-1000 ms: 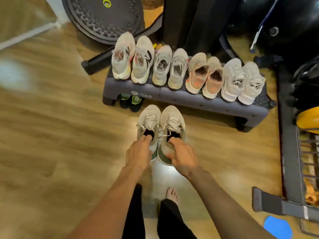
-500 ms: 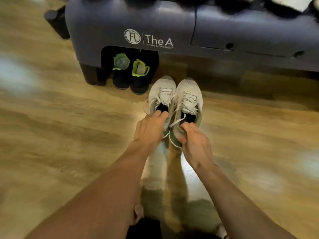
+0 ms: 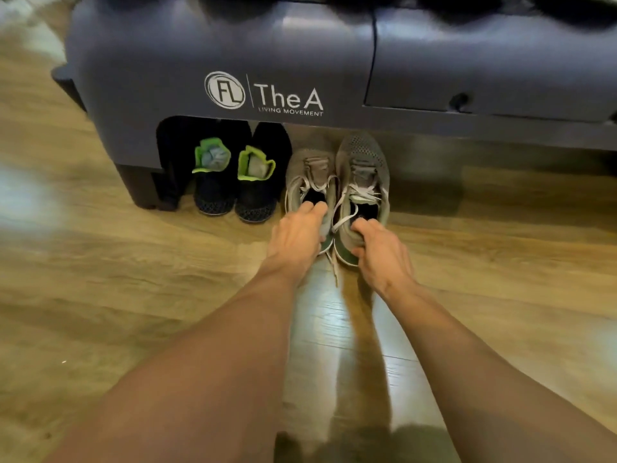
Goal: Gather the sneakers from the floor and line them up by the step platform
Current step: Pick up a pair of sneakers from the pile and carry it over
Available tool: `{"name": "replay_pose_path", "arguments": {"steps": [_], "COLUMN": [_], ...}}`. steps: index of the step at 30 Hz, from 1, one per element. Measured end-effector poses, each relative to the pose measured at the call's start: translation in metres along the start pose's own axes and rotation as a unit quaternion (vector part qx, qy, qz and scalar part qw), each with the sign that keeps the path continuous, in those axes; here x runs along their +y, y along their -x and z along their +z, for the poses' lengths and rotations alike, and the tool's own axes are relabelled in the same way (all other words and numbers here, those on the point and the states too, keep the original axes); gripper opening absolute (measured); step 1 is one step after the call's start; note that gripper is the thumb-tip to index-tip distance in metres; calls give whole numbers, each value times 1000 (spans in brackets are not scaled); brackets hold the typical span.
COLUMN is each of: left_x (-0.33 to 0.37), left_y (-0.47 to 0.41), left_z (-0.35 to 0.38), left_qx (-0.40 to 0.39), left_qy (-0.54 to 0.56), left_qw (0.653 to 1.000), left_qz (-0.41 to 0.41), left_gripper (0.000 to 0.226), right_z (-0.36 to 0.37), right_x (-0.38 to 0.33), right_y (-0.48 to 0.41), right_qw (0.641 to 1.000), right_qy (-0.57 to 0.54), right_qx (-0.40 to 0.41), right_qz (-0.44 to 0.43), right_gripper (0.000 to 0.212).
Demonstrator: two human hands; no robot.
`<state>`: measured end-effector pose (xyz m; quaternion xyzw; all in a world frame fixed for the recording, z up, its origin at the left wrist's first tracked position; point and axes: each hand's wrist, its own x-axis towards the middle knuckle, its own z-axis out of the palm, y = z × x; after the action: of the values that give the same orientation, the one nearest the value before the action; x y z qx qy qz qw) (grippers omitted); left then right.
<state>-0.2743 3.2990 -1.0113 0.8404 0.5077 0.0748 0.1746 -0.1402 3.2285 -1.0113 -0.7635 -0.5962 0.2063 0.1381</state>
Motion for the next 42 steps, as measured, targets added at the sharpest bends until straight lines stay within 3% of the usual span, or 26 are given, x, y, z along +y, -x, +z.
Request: {"name": "replay_pose_path", "arguments": {"steps": [3,9,13,19,24,27,33,37,42], "left_x": [1,-15,-17,-15,-7,15,106,182,316], "left_y": [-16,-37,-53,-77,-74,-57,2,30,51], "left_z": [3,14,24,33,21,-1,-118,-243,-466], "left_qx": [6,7,25,4,-56,-79,-63,-39,-20], "left_qy": [6,-4,-4,2,-3,-6,92,93,94], "left_qw": [1000,999,998,997,993,989,987,994,993], "left_qz": [-18,-43,-49,-82,-106,-127,-115,-43,62], "left_gripper": [19,29,42,44,49,60,25,30,36], "right_z": [3,12,12,8,-3,-27,-148,-281,-524], "right_x": [8,-2,1,9,-2,-12,-49,-86,-150], "right_y": [-17,-45,-68,-98,-95,-67,25,79,160], "right_qw": [999,1000,1000,996,989,994,996,997,997], "right_qy": [-6,-8,14,23,40,31,-3,-15,-40], "right_qx": [-21,-1,0,-36,-78,-47,-58,-39,26], "right_qz": [26,5,22,83,115,97,61,59,58], "right_gripper": [34,22,39,59,61,55,31,36,50]}}
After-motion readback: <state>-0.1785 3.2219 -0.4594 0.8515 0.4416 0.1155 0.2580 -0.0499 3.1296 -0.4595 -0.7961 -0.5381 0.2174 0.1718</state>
